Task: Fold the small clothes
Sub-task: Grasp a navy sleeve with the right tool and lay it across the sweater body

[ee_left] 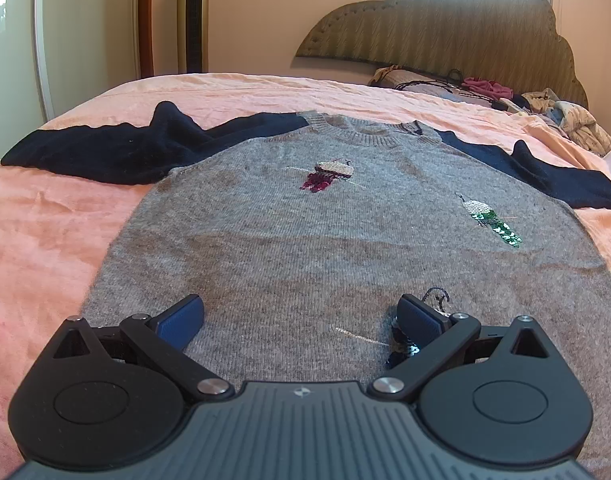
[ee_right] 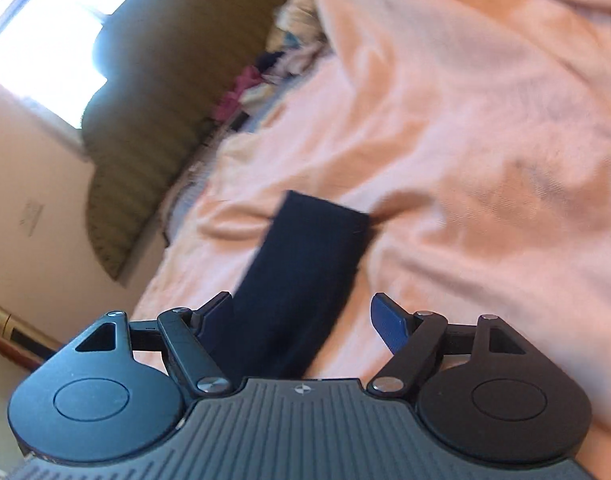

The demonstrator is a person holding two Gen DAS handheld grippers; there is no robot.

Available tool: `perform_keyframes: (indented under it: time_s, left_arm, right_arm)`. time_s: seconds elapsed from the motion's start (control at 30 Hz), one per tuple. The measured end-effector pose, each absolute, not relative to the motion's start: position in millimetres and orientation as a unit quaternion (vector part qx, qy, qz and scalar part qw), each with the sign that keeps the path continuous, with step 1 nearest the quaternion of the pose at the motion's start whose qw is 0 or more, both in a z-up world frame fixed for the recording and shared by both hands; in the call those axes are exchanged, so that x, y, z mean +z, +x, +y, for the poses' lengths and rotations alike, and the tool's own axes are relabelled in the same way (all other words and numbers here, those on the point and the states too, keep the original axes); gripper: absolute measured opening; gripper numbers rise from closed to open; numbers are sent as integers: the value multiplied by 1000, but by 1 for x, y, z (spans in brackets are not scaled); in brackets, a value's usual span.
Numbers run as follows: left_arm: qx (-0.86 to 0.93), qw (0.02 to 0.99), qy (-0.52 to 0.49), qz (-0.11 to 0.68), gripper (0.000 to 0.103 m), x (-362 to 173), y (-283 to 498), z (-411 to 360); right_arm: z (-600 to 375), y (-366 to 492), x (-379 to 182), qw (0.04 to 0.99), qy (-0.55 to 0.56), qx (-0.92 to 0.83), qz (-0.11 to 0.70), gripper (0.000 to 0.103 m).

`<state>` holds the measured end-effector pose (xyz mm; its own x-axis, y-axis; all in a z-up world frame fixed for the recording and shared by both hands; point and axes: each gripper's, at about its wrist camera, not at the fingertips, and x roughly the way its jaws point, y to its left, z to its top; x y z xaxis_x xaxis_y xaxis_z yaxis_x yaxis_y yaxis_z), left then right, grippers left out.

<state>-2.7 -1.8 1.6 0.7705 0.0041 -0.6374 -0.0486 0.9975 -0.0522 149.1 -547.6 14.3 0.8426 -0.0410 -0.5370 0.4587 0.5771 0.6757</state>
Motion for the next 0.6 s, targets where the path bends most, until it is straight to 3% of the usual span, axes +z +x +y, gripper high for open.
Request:
perform_keyframes:
  time_s: [0.17, 0.27, 0.43, 0.6]
  left_arm:
    - [13, 940, -34, 338, 103, 1, -2, -1]
    - [13, 941, -36, 337, 103, 1, -2, -1]
    - [11, 941, -42, 335, 103, 1, -3, 1]
    - [10, 941, -44, 335, 103, 1, -3, 3]
  right_arm:
    - [-546, 180, -1, 871, 418, -149, 212, 73]
    - [-537, 198, 1, 884, 369, -152, 243, 14]
    - [-494, 178, 43, 915, 343, -94, 191, 14]
    - [-375, 156, 93, 930, 313, 90, 172, 14]
